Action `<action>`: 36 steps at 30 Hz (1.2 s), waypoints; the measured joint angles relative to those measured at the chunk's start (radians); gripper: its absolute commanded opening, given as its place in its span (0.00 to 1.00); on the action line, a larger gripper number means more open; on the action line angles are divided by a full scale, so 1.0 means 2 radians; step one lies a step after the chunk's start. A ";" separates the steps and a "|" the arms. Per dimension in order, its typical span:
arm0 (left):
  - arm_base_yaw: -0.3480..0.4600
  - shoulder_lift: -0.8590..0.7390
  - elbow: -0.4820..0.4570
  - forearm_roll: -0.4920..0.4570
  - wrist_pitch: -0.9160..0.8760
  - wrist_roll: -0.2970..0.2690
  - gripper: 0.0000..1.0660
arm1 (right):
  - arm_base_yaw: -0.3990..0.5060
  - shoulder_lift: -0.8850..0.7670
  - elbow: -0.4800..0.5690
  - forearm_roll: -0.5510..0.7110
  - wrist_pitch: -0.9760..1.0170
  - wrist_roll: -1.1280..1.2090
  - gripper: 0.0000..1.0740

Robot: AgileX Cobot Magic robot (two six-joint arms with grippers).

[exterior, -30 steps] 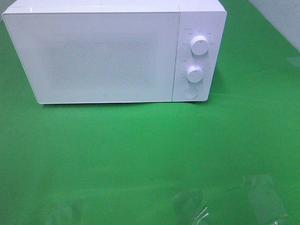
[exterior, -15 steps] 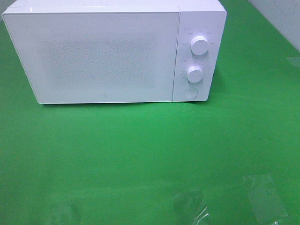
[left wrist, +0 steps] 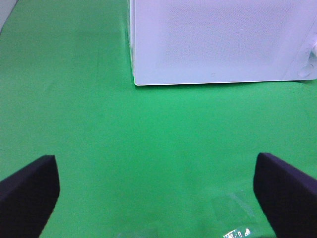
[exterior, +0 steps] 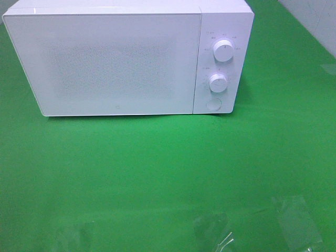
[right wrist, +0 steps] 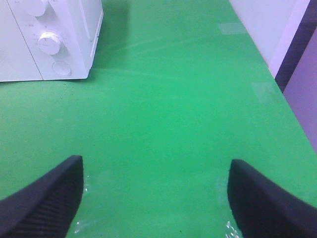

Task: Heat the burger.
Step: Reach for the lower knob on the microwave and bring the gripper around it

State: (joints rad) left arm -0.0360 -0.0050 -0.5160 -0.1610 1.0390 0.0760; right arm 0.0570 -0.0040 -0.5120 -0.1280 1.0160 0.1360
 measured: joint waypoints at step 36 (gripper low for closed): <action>0.000 0.000 0.000 0.000 0.000 0.000 0.94 | 0.000 0.098 0.016 0.011 -0.170 0.000 0.70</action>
State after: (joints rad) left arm -0.0360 -0.0050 -0.5160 -0.1610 1.0390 0.0760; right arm 0.0570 0.1920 -0.4810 -0.1050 0.6760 0.1360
